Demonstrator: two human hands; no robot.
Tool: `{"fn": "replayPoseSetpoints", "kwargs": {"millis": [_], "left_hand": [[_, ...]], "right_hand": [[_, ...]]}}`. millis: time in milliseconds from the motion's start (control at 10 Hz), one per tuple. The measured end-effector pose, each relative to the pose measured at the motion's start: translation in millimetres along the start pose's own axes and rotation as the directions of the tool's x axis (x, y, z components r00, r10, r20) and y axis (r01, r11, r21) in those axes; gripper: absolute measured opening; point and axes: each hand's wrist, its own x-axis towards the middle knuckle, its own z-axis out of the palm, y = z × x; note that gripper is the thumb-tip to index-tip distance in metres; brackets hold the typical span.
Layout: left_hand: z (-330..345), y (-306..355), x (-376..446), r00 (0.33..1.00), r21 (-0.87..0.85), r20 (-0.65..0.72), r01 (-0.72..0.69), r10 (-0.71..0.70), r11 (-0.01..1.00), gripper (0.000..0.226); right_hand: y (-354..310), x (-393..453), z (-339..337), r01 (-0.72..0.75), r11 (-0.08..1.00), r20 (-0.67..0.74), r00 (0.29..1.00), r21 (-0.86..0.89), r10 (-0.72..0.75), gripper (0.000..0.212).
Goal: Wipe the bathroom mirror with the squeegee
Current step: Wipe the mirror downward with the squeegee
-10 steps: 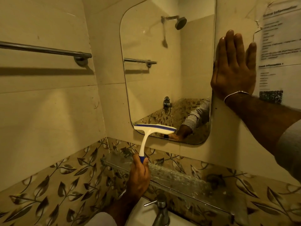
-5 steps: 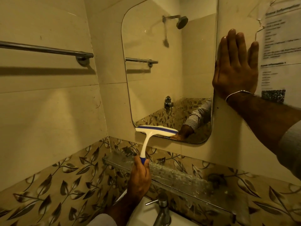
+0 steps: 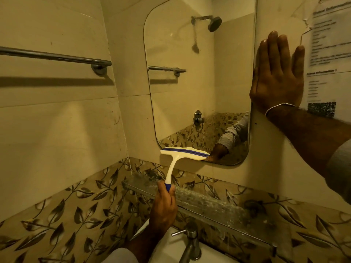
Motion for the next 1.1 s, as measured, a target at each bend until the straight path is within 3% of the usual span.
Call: {"fn": "replayPoseSetpoints", "kwargs": {"millis": [500,700,900,1100], "left_hand": [[-6.2,4.3,-6.2,0.999,0.03,0.02,0.031,-0.032,0.999,0.026],[-8.0,-7.3,-13.9,0.999,0.079,0.034,0.02,-0.023,0.997,0.047],[-8.8,-2.9,-14.3,0.998,0.005,0.047,0.045,-0.045,0.999,0.019],[-18.1,21.8,19.5,0.993,-0.099,-0.1,0.056,-0.066,0.994,0.027]], "right_hand": [[0.2,0.2,-0.1,0.007,1.0,0.003,1.0,-0.009,-0.007,0.059],[0.6,-0.1,-1.0,0.005,1.0,0.001,1.0,0.001,-0.005,0.059],[-0.4,3.7,-0.8,0.003,1.0,-0.002,1.0,-0.003,-0.003,0.06],[-0.2,3.8,0.5,-0.006,0.999,-0.029,1.0,-0.045,0.005,0.063]]}}
